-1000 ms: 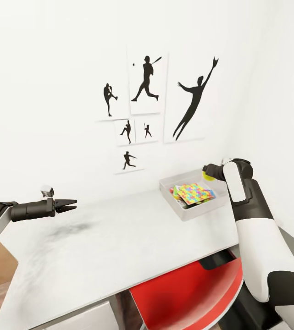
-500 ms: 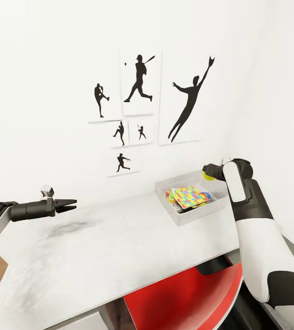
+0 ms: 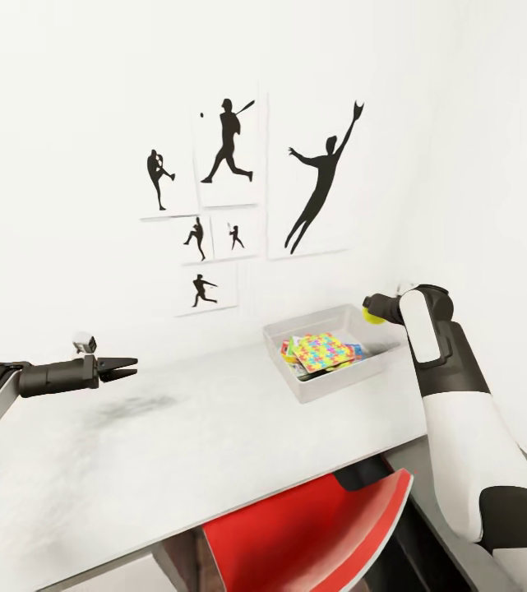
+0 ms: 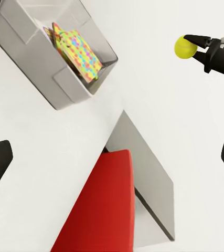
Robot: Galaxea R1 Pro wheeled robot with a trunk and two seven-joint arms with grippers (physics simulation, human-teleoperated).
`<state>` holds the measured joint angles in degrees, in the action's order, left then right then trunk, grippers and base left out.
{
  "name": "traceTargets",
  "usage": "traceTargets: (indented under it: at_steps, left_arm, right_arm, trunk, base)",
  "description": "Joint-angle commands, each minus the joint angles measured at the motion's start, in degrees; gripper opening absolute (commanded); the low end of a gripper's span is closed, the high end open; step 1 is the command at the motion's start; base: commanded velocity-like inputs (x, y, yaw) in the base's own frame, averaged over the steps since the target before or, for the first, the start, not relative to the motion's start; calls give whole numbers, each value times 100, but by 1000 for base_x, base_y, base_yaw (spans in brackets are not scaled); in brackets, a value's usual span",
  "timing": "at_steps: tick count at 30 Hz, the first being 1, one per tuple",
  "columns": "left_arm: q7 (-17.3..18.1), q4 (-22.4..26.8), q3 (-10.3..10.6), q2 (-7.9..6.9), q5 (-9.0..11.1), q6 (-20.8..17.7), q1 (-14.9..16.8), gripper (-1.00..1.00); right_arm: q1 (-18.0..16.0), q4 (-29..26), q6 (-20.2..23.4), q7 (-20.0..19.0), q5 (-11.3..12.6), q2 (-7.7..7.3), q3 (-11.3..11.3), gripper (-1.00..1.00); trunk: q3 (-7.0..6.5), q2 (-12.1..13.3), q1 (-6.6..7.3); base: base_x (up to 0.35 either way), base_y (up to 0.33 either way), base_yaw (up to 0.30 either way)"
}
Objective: Put all the toys in the child's room - the three board games (two on the bed and one on the table), the two jigsaw puzzles on the table, and the tennis ball on the table - inside the toy box on the table in the child's room.
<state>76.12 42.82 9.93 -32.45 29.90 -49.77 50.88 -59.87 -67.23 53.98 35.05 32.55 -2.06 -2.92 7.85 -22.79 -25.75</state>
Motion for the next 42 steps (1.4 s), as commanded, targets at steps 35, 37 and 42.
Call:
traceTargets:
  at_steps: [35,37,42]
  left_arm:
    - [28,-2,-183,-7,33,-77,9,100]
    - [33,-2,-179,-7,33,-77,9,100]
    - [34,-2,-176,-7,33,-77,9,100]
  right_arm:
    - [-7,-2,8,78,67,120,11,-100]
    - [-7,1,7,75,67,124,11,-100]
    - [-4,1,6,73,67,126,11,-100]
  trunk:
    - [-133,-13,-4]
    - [-151,-13,-4]
    - [-181,-13,-4]
  base:
    - [68,-93,0]
    - [8,-7,0]
    - [2,-1,0]
